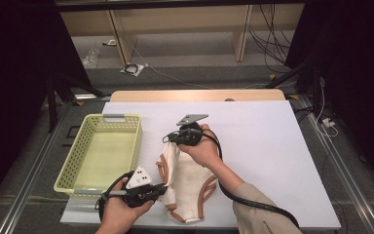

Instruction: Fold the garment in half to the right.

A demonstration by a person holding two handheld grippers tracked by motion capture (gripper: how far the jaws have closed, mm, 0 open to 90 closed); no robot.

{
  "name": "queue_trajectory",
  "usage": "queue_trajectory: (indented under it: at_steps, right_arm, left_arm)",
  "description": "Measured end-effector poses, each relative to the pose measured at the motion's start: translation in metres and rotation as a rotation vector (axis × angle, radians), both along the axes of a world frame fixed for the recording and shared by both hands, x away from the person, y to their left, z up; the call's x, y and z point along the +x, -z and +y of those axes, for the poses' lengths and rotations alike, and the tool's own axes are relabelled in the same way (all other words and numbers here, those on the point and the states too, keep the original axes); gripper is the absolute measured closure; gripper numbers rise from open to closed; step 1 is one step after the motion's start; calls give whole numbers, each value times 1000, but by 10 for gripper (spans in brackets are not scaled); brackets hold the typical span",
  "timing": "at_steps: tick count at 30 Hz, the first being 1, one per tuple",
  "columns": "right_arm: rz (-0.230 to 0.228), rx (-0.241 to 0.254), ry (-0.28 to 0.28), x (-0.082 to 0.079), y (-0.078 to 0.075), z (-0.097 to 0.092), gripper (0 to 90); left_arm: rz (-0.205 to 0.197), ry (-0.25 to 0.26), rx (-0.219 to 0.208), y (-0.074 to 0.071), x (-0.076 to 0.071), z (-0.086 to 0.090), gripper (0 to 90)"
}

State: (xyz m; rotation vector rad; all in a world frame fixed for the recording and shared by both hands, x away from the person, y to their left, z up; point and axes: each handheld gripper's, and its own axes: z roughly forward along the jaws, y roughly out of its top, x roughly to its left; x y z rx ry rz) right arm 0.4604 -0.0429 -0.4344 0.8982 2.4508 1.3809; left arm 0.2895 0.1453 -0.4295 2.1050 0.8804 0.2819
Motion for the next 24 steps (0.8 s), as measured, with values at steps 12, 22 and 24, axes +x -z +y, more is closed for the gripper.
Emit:
queue_trajectory:
  at_steps: [12,22,24]
  right_arm:
    - [3,-3,6,-1,-1,-4,895]
    - [5,-6,10,-1,0,-7,895]
    - [1,-6,11,-1,-1,-8,895]
  left_arm:
    - [-3,9,1,-3,1,-2,854]
    - [1,20,0,-3,2,-3,854]
    - [1,21,-1,-4,2,-4,854]
